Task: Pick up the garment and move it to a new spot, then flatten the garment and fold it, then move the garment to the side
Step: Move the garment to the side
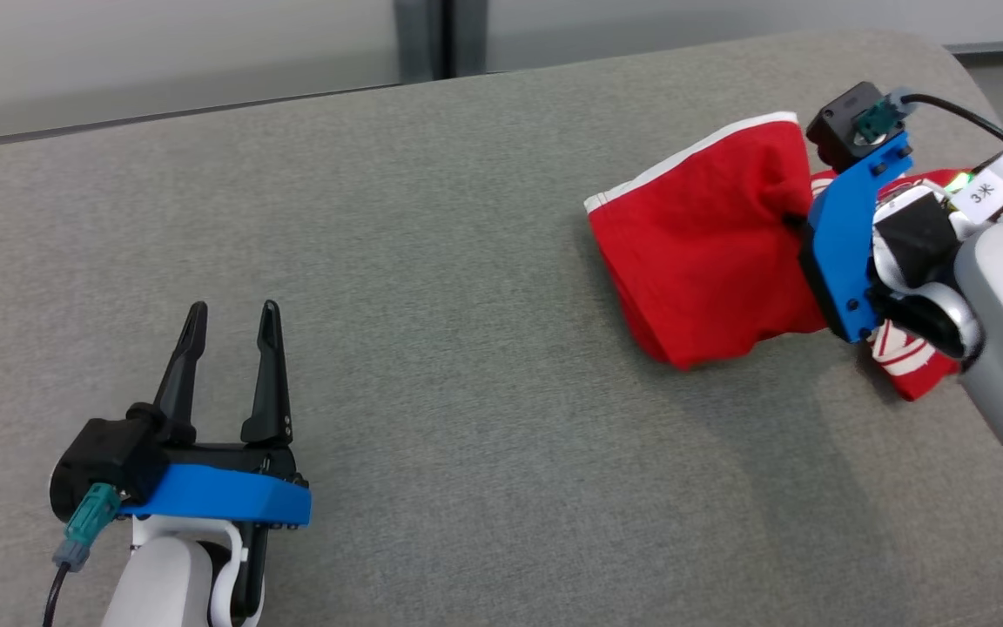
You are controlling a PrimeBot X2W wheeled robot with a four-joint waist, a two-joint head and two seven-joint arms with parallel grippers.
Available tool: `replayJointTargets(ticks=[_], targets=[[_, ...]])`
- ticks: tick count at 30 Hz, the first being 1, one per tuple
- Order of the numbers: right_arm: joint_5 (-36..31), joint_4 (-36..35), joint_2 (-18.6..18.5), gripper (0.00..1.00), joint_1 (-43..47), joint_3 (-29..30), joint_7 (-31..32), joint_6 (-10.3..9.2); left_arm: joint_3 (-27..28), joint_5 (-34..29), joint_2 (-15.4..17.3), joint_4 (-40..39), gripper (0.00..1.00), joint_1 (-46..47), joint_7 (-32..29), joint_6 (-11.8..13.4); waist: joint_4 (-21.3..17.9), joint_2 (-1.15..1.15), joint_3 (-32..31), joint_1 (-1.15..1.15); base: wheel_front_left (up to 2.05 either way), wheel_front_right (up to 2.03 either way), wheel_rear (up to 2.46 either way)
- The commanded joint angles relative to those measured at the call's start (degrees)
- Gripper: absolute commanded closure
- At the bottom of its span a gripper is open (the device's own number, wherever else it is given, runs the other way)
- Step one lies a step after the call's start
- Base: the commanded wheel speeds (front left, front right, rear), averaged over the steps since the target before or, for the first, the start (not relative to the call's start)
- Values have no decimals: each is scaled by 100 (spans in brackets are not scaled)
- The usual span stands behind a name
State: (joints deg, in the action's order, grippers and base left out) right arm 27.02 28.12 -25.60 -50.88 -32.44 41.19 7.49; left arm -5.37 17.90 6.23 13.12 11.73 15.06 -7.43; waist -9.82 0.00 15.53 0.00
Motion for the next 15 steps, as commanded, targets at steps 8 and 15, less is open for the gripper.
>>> replayJointTargets(ticks=[8,15], targets=[[63,-431,-1247,100,-336,-706,-567,0,-194,-15,260,-151,0,287,-4,-3,-602,0,364,0,0,0,0],[-201,176,-1688,100,-477,-563,-1568,-1,-237,8,582,-453,0,584,-221,-4,-698,0,958,0,0,0,0]])
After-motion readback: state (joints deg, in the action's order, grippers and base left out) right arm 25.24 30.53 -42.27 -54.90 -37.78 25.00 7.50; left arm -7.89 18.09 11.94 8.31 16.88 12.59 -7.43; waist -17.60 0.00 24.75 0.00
